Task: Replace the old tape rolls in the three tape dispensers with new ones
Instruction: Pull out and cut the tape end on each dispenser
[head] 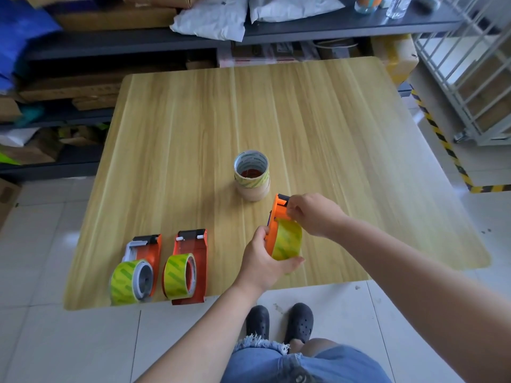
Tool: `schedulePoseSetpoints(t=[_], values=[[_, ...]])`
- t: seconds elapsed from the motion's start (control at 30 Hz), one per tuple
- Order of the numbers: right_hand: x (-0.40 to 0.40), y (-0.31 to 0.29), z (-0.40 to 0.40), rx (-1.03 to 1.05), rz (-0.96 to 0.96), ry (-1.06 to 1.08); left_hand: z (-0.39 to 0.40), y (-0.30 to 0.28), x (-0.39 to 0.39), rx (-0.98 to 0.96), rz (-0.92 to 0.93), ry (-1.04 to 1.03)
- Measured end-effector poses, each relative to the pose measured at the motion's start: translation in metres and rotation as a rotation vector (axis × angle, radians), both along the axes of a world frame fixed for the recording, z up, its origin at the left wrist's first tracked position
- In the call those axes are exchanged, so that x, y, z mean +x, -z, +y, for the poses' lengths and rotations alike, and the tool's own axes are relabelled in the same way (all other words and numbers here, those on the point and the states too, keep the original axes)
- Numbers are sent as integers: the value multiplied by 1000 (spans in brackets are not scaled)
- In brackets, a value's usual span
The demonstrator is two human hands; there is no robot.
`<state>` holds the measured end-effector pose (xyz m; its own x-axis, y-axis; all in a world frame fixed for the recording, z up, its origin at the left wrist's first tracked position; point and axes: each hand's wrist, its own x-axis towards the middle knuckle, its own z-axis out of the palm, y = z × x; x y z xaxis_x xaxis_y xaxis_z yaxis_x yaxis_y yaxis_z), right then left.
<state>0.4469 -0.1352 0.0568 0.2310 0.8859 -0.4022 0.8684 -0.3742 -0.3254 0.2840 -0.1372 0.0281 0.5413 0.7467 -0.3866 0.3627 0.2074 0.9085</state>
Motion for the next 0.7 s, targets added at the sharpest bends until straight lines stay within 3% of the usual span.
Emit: schedulePoseSetpoints(t=[0.13,0.27,0.37,0.7], values=[[3,-3,8,1,42,116,2,-5,2,-21,-31,-1],[9,-15,14,19,384,285,4,-8,4,-44,-69,-42],[12,-26,11,77,512,266,6,-10,4,-48,-89,-52],[14,-26,4,29,377,86,5,-9,2,-44,-69,-14]])
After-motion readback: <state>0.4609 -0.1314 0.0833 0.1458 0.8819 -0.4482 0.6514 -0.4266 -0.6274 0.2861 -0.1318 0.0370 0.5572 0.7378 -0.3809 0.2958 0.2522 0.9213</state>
